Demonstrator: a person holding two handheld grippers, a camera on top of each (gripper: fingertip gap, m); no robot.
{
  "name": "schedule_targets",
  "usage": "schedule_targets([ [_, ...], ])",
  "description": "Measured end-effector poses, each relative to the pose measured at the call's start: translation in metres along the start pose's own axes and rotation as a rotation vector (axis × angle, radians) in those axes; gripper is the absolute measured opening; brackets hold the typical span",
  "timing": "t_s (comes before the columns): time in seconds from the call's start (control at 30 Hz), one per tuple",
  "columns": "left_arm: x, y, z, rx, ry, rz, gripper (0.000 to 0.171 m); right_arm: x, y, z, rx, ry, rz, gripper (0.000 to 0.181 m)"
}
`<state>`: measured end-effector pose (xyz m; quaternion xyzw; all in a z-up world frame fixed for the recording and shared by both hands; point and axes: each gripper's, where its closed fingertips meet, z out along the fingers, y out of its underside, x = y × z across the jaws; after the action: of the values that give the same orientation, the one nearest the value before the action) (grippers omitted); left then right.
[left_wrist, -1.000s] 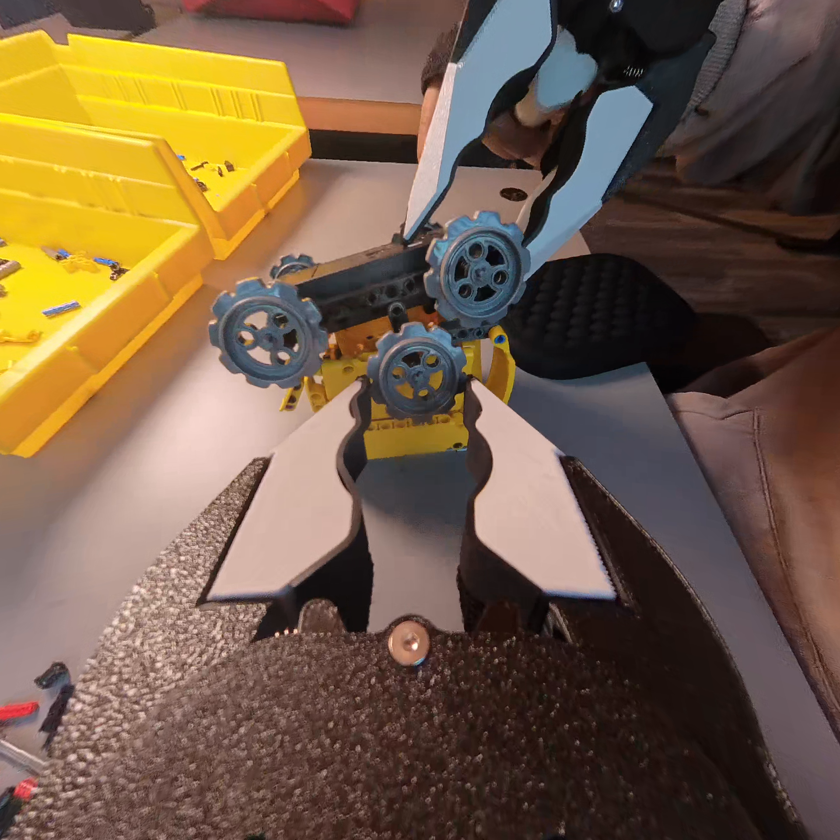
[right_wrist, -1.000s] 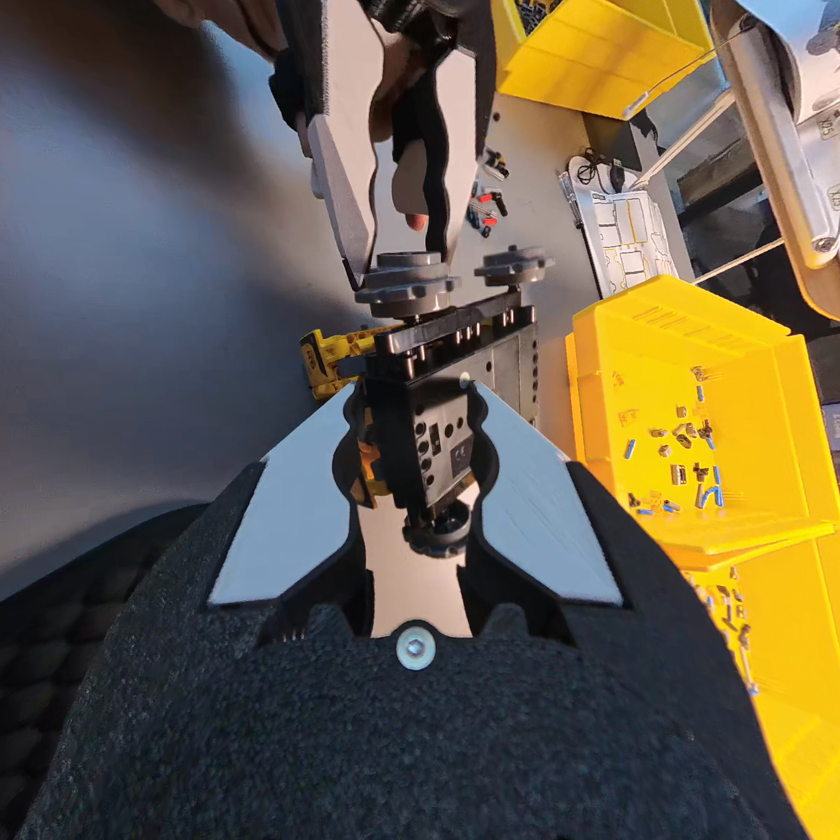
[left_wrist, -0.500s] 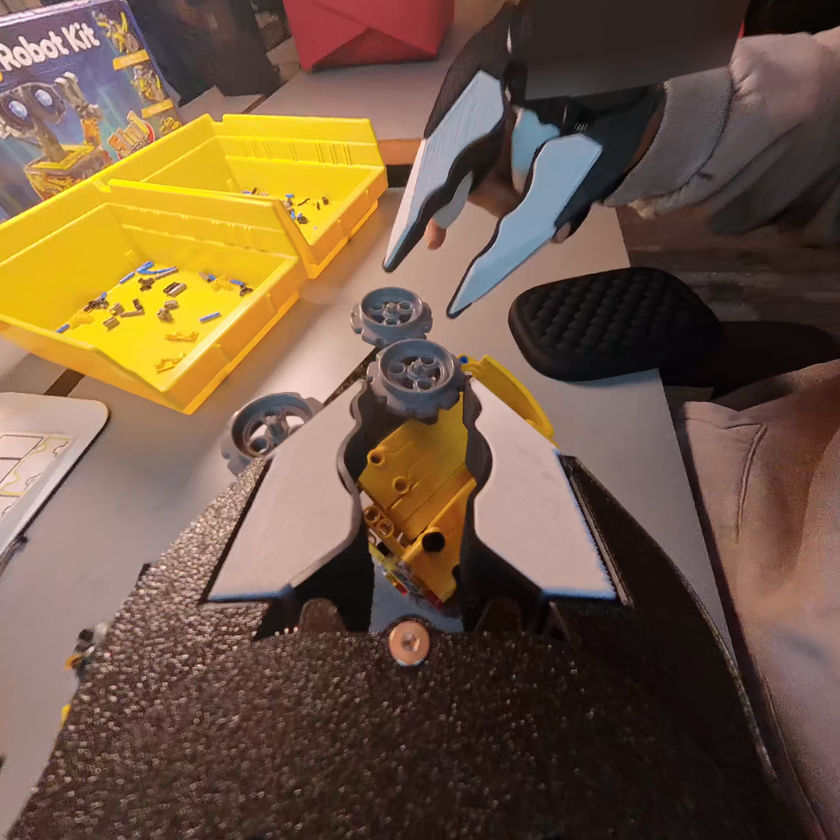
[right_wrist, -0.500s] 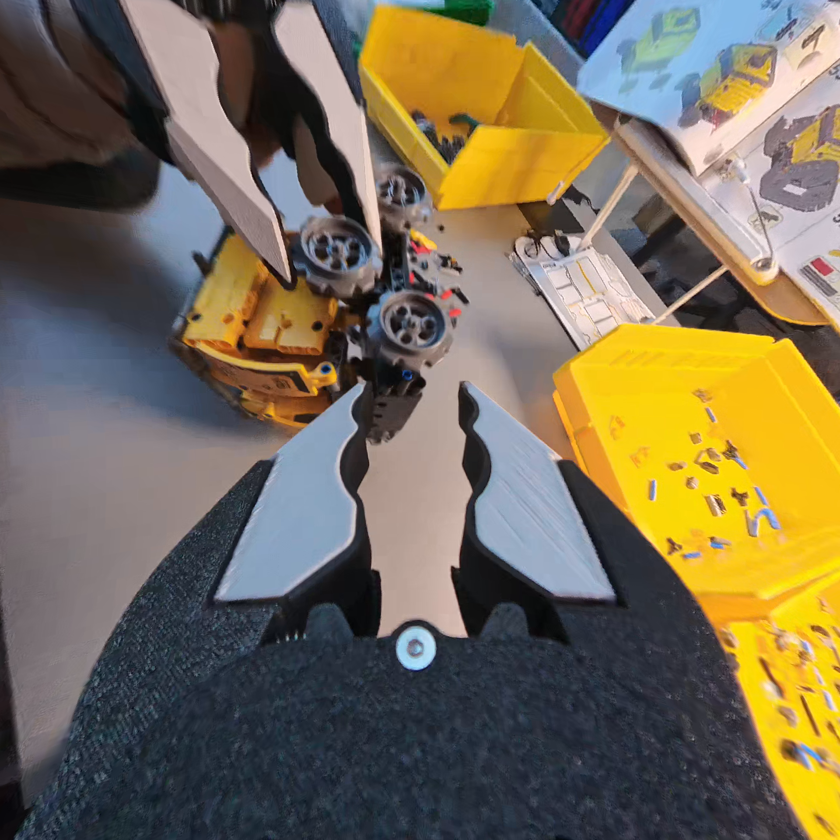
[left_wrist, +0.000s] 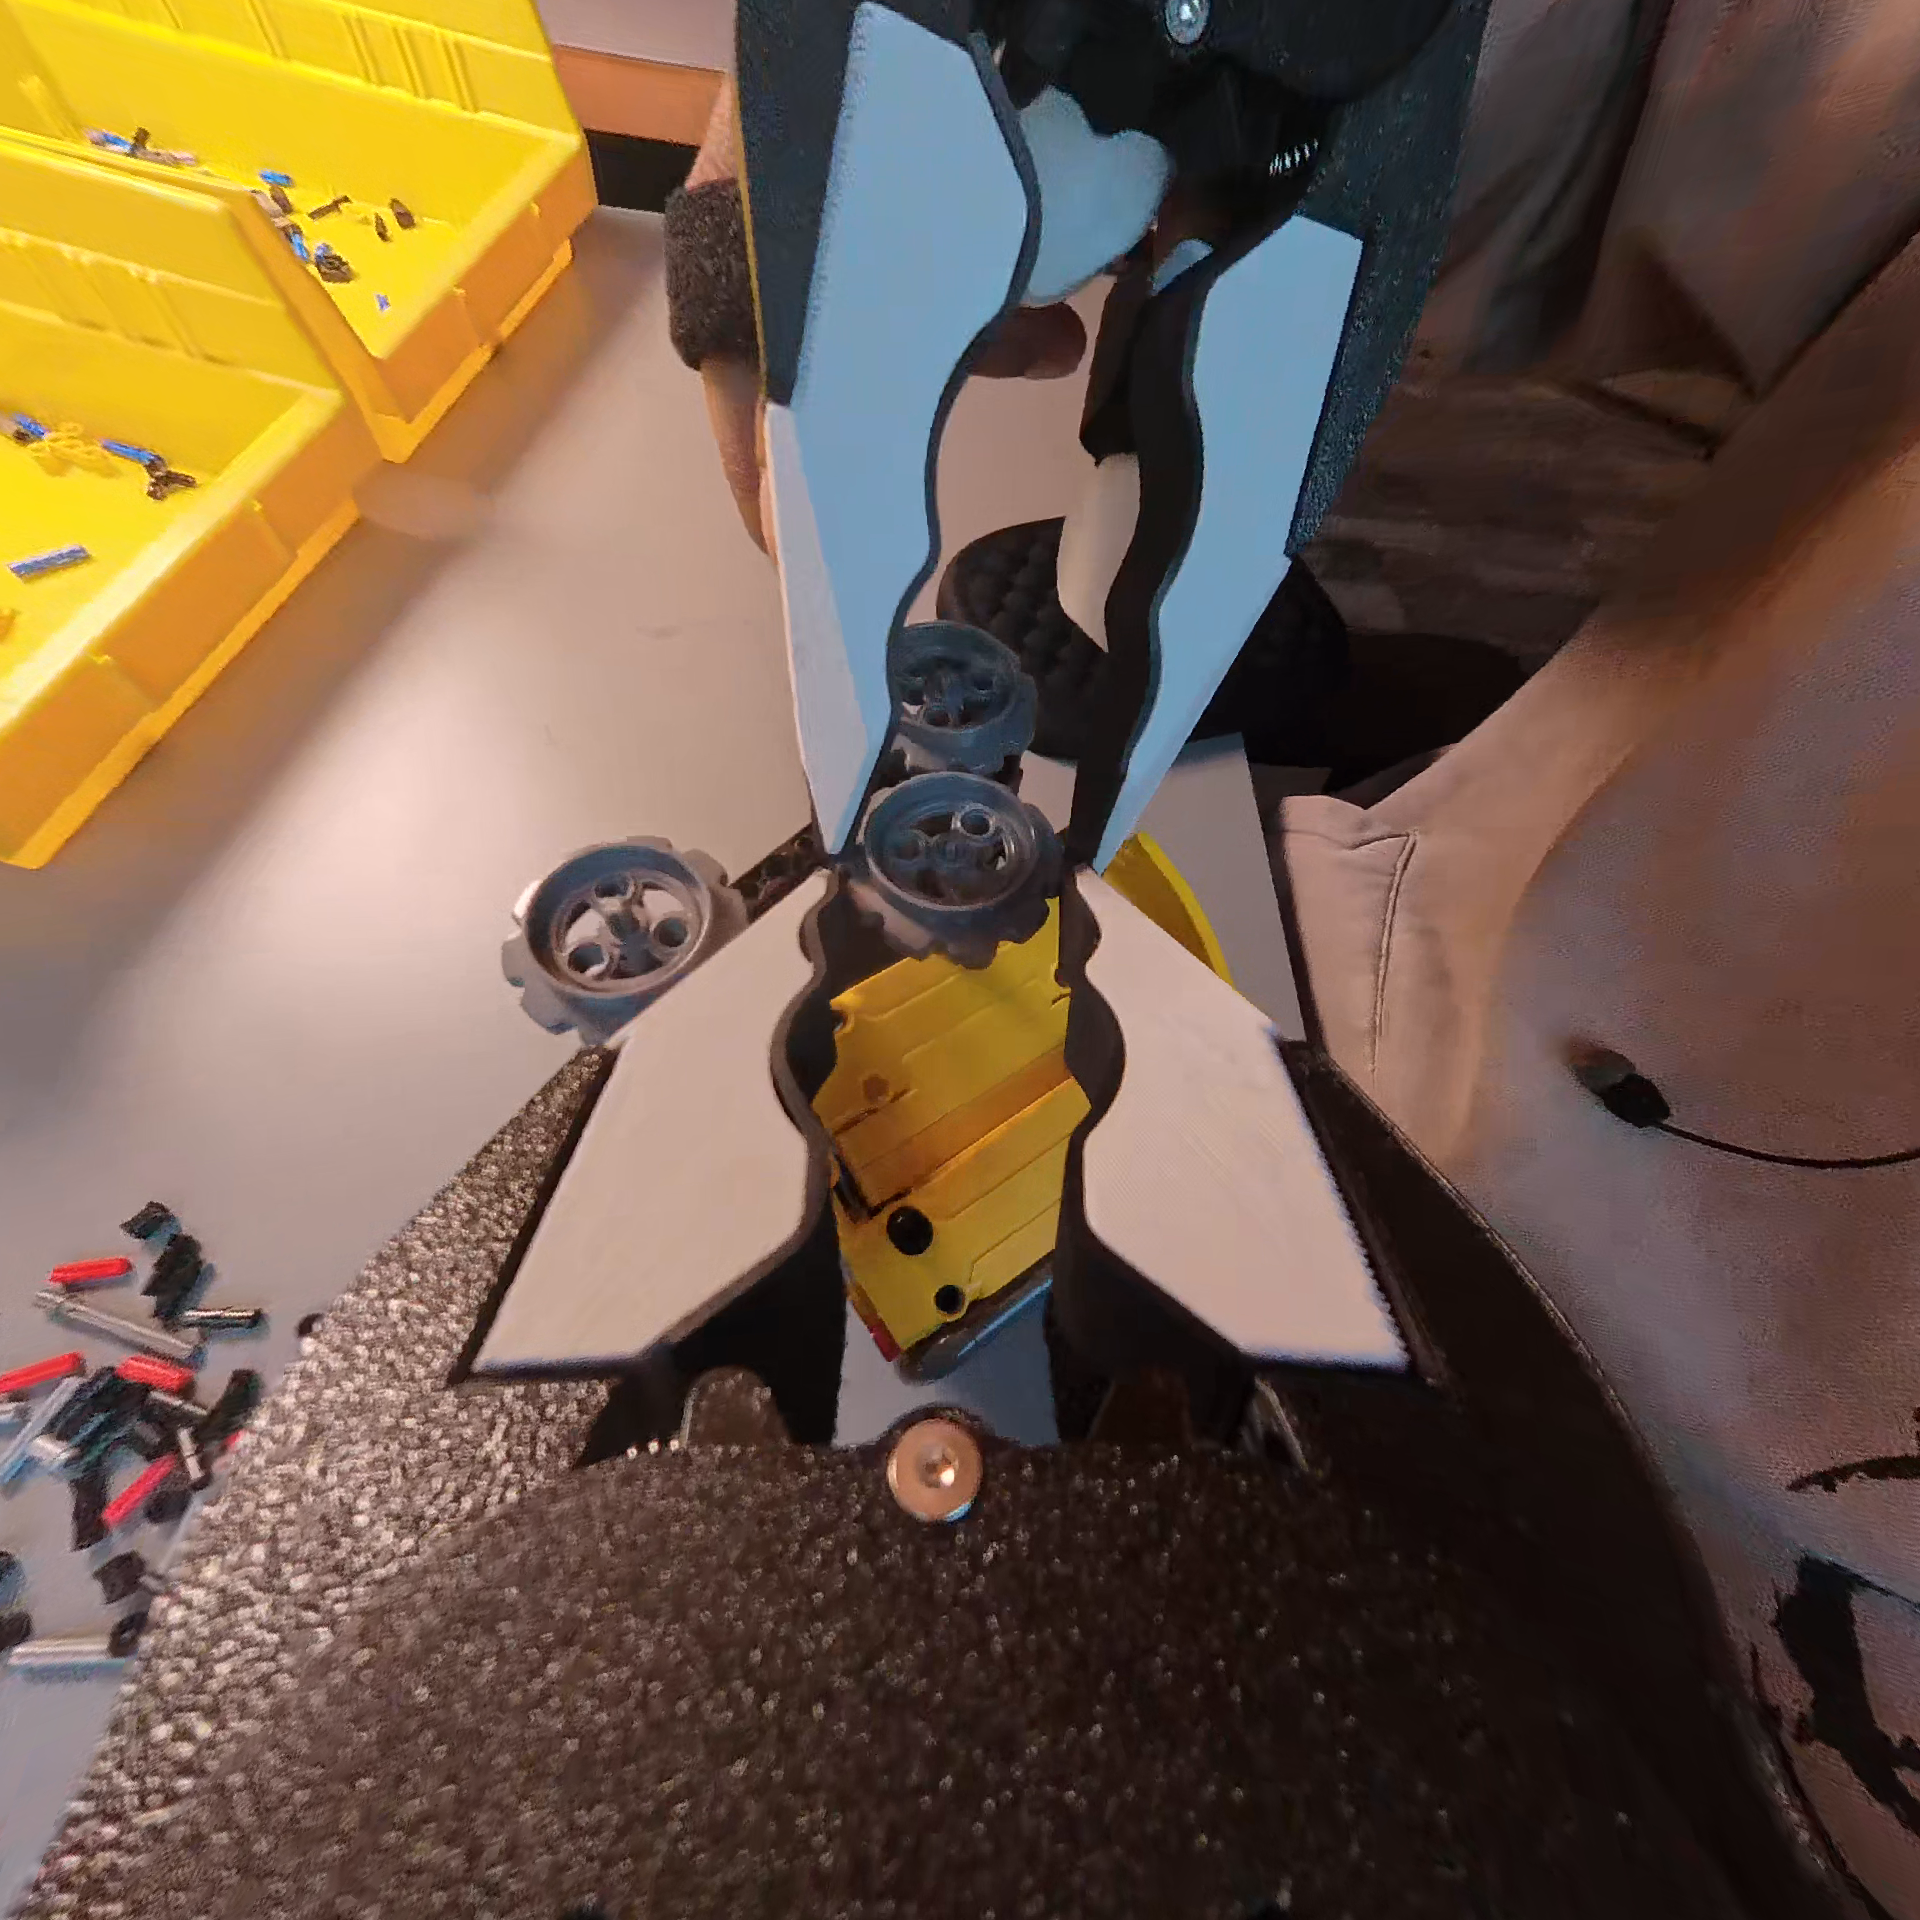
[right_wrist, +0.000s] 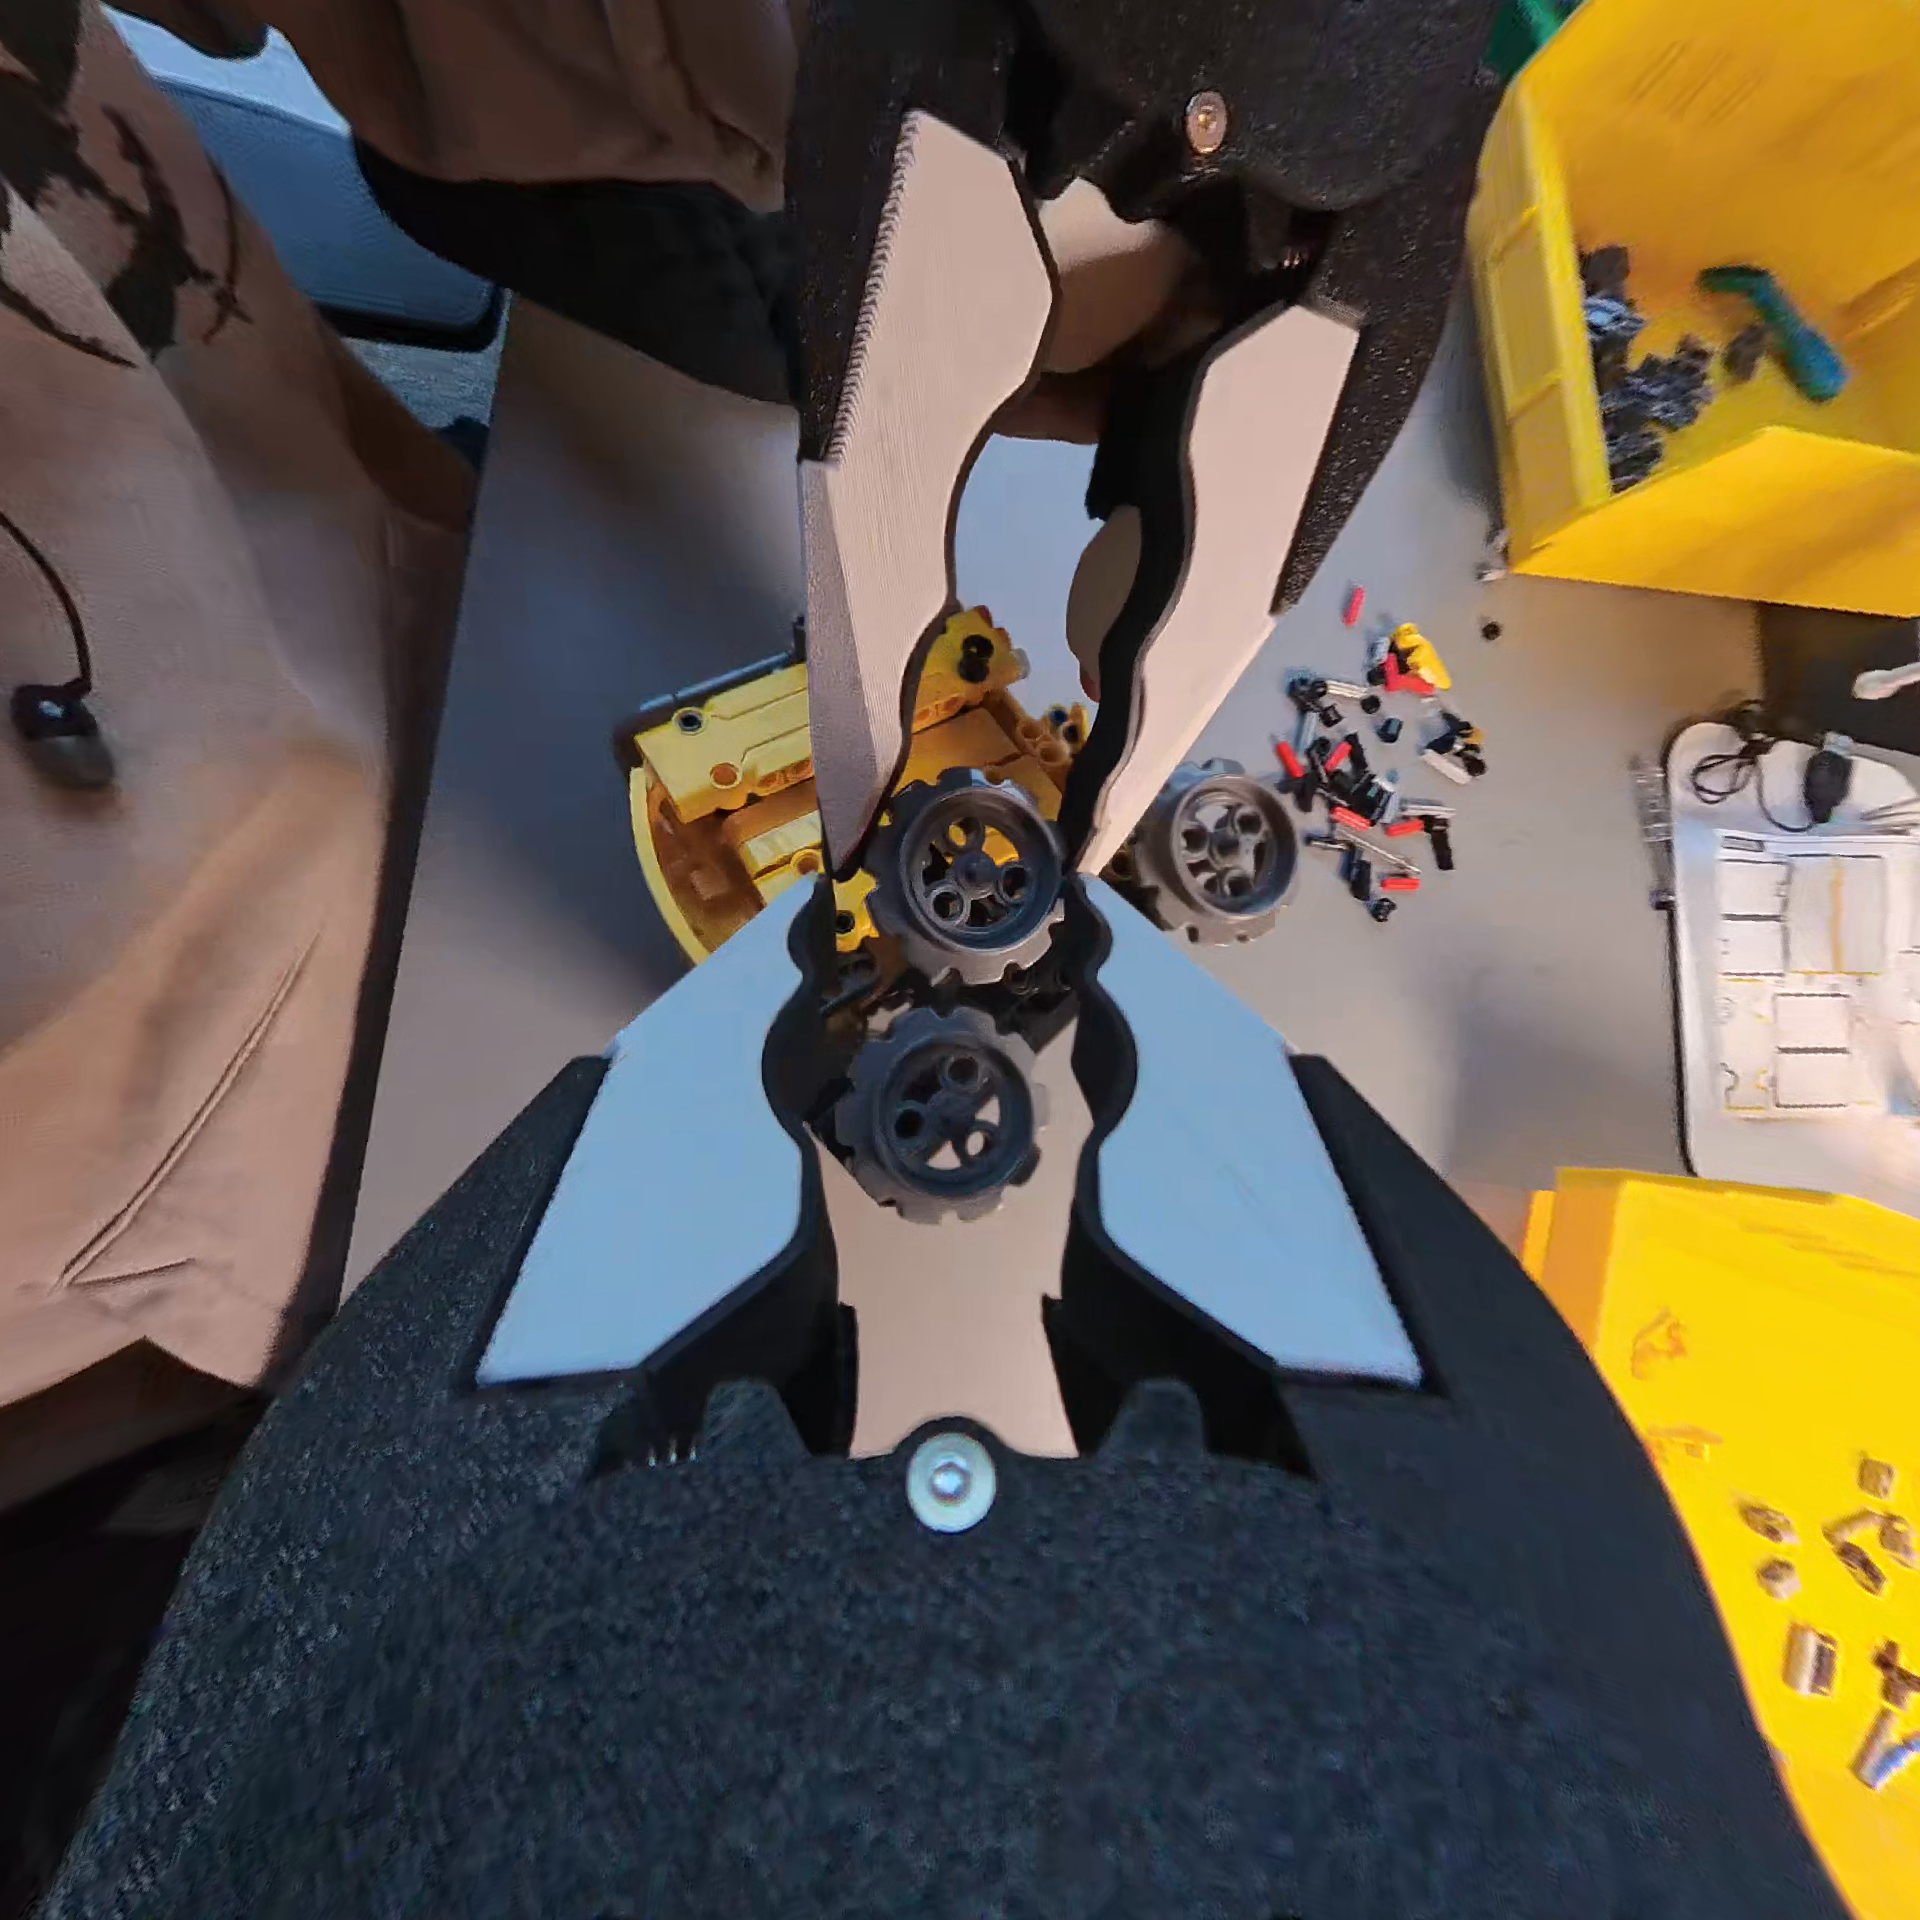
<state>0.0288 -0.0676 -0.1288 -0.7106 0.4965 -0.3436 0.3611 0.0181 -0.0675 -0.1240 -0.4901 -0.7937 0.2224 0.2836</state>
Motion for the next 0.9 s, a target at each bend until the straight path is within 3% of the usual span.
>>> schedule_targets([
  [0.17,0.008,-0.001,-0.011,0.140,0.103,-0.057,0.040,-0.004,-0.001,0.004,0.011,-0.097,0.009,0.040],
  [0.3,0.008,-0.006,-0.026,0.204,0.077,0.008,0.040,-0.001,0.012,0.011,-0.101,-0.083,-0.055,0.038],
  [0.43,-0.003,0.011,-0.027,0.114,-0.001,0.019,0.037,-0.004,0.011,0.017,-0.127,-0.111,-0.035,0.043],
  [0.63,-0.005,0.023,0.000,0.028,-0.122,0.055,0.035,-0.005,0.013,0.017,-0.162,-0.152,-0.003,0.039],
  [0.77,-0.005,0.021,0.007,0.043,-0.190,0.069,0.035,-0.005,0.008,0.019,-0.080,-0.128,0.069,0.038],
  [0.9,-0.002,0.020,0.007,0.103,-0.185,-0.009,0.023,-0.002,0.007,0.018,-0.017,-0.071,0.130,0.038],
])
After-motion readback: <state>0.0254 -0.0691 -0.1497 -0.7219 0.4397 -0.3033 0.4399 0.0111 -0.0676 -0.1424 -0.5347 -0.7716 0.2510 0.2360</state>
